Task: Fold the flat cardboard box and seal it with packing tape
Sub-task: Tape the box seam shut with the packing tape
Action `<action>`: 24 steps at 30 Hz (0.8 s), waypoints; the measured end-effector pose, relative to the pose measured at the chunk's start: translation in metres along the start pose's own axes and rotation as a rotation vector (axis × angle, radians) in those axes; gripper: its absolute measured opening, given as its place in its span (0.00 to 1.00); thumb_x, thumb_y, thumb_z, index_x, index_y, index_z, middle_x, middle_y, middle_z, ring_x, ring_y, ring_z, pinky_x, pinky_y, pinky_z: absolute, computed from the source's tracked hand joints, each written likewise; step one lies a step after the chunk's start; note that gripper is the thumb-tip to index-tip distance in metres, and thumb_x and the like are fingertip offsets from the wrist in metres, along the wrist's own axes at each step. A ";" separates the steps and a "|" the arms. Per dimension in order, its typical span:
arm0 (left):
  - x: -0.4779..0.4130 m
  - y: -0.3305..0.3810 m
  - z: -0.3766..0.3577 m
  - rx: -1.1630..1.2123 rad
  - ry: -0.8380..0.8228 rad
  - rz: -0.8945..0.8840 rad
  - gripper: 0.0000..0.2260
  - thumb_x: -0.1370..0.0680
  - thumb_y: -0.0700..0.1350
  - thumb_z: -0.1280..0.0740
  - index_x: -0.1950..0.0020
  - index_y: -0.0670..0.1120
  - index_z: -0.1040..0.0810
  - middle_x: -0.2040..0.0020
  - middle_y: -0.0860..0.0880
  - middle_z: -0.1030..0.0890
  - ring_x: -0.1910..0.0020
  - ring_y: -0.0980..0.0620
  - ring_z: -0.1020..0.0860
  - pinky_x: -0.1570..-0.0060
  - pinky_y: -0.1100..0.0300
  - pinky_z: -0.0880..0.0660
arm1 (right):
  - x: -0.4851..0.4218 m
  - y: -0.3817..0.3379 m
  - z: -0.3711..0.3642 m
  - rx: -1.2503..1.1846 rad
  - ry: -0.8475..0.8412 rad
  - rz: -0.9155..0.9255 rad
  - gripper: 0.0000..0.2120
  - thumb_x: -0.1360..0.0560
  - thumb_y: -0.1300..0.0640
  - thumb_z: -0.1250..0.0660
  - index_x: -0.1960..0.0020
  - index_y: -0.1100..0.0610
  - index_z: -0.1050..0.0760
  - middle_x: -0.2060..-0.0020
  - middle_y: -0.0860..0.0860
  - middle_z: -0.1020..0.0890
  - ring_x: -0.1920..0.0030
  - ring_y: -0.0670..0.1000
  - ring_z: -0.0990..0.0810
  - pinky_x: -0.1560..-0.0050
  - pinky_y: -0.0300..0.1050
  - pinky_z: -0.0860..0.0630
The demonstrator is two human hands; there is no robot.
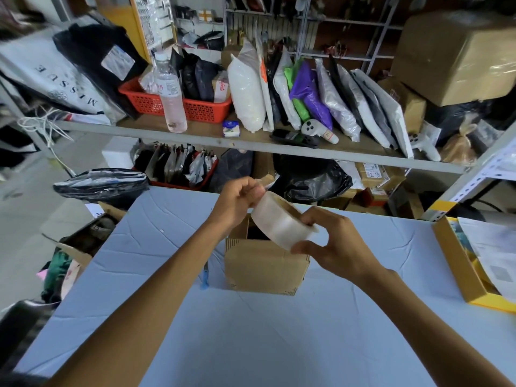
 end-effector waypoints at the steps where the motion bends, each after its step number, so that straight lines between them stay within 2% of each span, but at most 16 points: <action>1: 0.000 -0.001 0.002 -0.026 0.017 0.013 0.12 0.20 0.38 0.39 0.63 0.47 0.25 0.65 0.52 0.24 0.66 0.62 0.25 0.59 0.65 0.27 | -0.002 0.000 0.000 -0.009 0.002 -0.001 0.15 0.35 0.56 0.22 0.53 0.58 0.24 0.59 0.47 0.23 0.58 0.47 0.27 0.60 0.36 0.32; 4: 0.002 -0.005 0.009 -0.061 0.075 0.039 0.12 0.20 0.38 0.39 0.62 0.46 0.25 0.63 0.49 0.24 0.64 0.56 0.27 0.60 0.63 0.27 | -0.007 -0.003 -0.005 0.006 -0.038 0.003 0.14 0.34 0.57 0.23 0.52 0.57 0.23 0.58 0.47 0.24 0.58 0.49 0.28 0.60 0.38 0.31; 7: 0.006 -0.011 0.016 -0.060 0.145 0.042 0.13 0.21 0.37 0.38 0.65 0.47 0.26 0.65 0.51 0.24 0.65 0.58 0.28 0.62 0.65 0.28 | -0.008 -0.008 -0.017 0.013 -0.100 0.002 0.13 0.31 0.58 0.26 0.48 0.58 0.23 0.54 0.50 0.23 0.56 0.52 0.27 0.58 0.46 0.27; 10: 0.011 -0.022 0.021 -0.096 0.166 0.049 0.14 0.21 0.38 0.38 0.65 0.48 0.26 0.65 0.52 0.24 0.65 0.58 0.28 0.62 0.64 0.30 | -0.008 -0.009 -0.027 0.010 -0.128 0.017 0.12 0.28 0.59 0.28 0.45 0.58 0.24 0.52 0.51 0.23 0.54 0.52 0.27 0.59 0.39 0.29; 12: 0.017 -0.026 0.022 -0.110 0.162 0.051 0.13 0.21 0.38 0.39 0.64 0.48 0.26 0.65 0.52 0.24 0.65 0.58 0.28 0.64 0.67 0.31 | -0.006 -0.010 -0.033 0.021 -0.140 0.024 0.13 0.27 0.60 0.29 0.43 0.58 0.24 0.52 0.50 0.24 0.54 0.50 0.28 0.60 0.33 0.33; 14: 0.021 -0.027 0.025 -0.107 0.187 0.061 0.13 0.20 0.39 0.39 0.64 0.47 0.26 0.65 0.52 0.25 0.64 0.57 0.28 0.64 0.68 0.31 | -0.004 -0.009 -0.035 -0.010 -0.154 0.024 0.13 0.28 0.61 0.29 0.45 0.57 0.25 0.54 0.47 0.25 0.55 0.49 0.29 0.60 0.32 0.33; 17: 0.021 -0.022 0.027 -0.027 0.188 0.065 0.13 0.21 0.37 0.39 0.64 0.46 0.26 0.65 0.51 0.25 0.62 0.55 0.28 0.59 0.61 0.29 | -0.003 0.002 -0.029 -0.217 -0.159 -0.029 0.09 0.33 0.60 0.31 0.53 0.57 0.25 0.58 0.47 0.22 0.56 0.49 0.25 0.56 0.47 0.27; 19: 0.023 -0.017 0.025 0.037 0.160 0.064 0.14 0.21 0.34 0.40 0.66 0.46 0.28 0.66 0.50 0.27 0.63 0.54 0.30 0.60 0.58 0.29 | -0.005 0.009 -0.025 -0.321 -0.197 -0.049 0.10 0.35 0.62 0.32 0.54 0.57 0.24 0.59 0.47 0.20 0.54 0.51 0.22 0.51 0.52 0.25; 22: 0.024 -0.014 0.033 0.245 0.196 0.085 0.17 0.22 0.30 0.45 0.68 0.44 0.33 0.67 0.49 0.30 0.65 0.54 0.30 0.65 0.64 0.28 | -0.005 0.012 -0.025 -0.399 -0.237 -0.045 0.10 0.34 0.62 0.31 0.54 0.53 0.23 0.59 0.43 0.20 0.52 0.48 0.21 0.48 0.45 0.24; 24: 0.022 -0.017 0.040 0.363 0.181 0.110 0.17 0.21 0.31 0.44 0.67 0.44 0.31 0.69 0.51 0.28 0.67 0.56 0.28 0.65 0.64 0.25 | -0.003 0.011 -0.025 -0.475 -0.234 -0.049 0.12 0.34 0.64 0.30 0.53 0.53 0.23 0.58 0.41 0.20 0.51 0.48 0.21 0.47 0.41 0.27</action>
Point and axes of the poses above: each hand's wrist, its own x-axis away from the middle knuckle, its own z-axis out of the back of the hand, y = z × x, the point moved 10 cm from there along -x, towards the middle knuckle
